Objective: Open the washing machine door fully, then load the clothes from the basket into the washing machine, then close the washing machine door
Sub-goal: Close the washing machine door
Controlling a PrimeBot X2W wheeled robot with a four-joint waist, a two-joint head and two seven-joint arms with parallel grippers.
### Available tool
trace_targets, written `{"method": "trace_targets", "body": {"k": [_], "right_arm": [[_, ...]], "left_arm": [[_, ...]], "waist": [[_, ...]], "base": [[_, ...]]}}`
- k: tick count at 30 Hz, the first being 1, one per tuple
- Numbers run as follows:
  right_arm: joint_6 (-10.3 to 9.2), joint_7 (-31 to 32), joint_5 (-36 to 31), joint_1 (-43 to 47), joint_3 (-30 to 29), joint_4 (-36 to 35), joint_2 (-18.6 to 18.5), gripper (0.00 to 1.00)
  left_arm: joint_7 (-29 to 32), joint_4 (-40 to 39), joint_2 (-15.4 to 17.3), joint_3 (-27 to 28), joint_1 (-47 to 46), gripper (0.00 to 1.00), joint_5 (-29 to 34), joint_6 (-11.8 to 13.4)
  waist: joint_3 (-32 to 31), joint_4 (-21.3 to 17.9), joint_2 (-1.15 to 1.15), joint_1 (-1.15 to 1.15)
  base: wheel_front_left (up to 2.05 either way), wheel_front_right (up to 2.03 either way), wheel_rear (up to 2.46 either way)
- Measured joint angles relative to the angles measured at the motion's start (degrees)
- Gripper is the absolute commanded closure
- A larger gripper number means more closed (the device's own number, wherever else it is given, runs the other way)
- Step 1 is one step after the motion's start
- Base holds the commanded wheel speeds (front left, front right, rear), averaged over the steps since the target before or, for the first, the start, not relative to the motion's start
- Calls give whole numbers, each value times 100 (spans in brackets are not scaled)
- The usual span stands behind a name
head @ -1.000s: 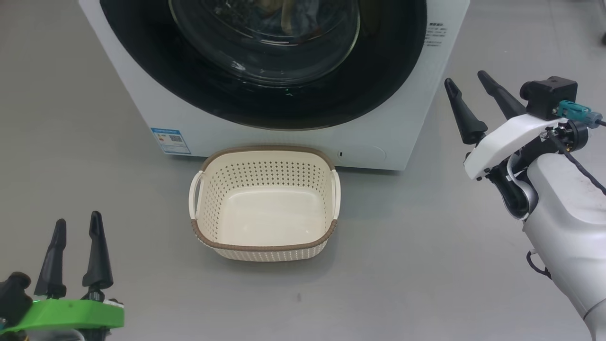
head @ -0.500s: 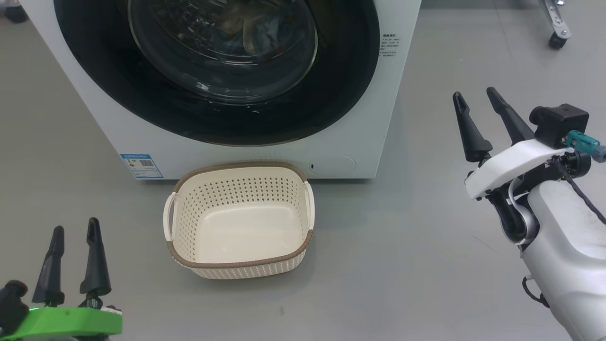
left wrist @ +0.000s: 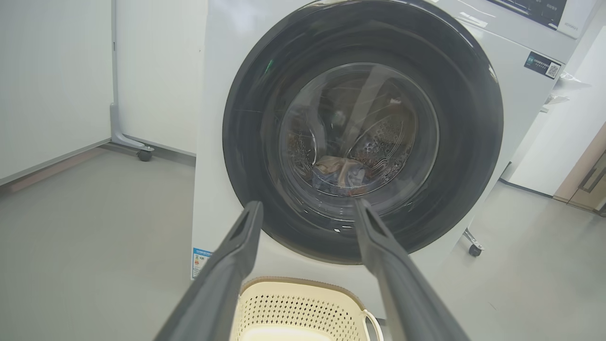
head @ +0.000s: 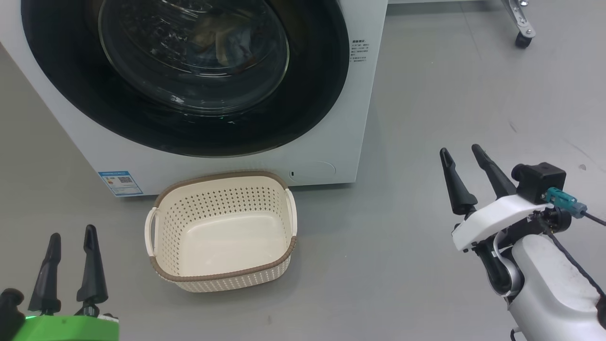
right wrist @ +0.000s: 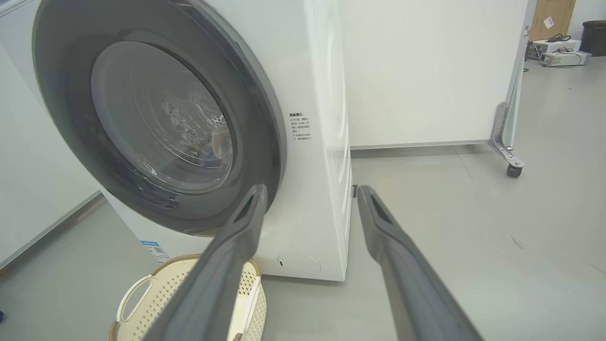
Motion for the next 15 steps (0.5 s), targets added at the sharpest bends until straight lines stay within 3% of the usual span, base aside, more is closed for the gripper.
{"method": "trace_targets", "body": {"k": [15], "right_arm": [[4, 0, -193, 546, -301, -268, 58, 0]], "left_arm": [[0, -37, 16, -74, 37, 0, 11, 0]], "waist": [[-38, -247, 0, 0]], "base": [[0, 0, 0]]}}
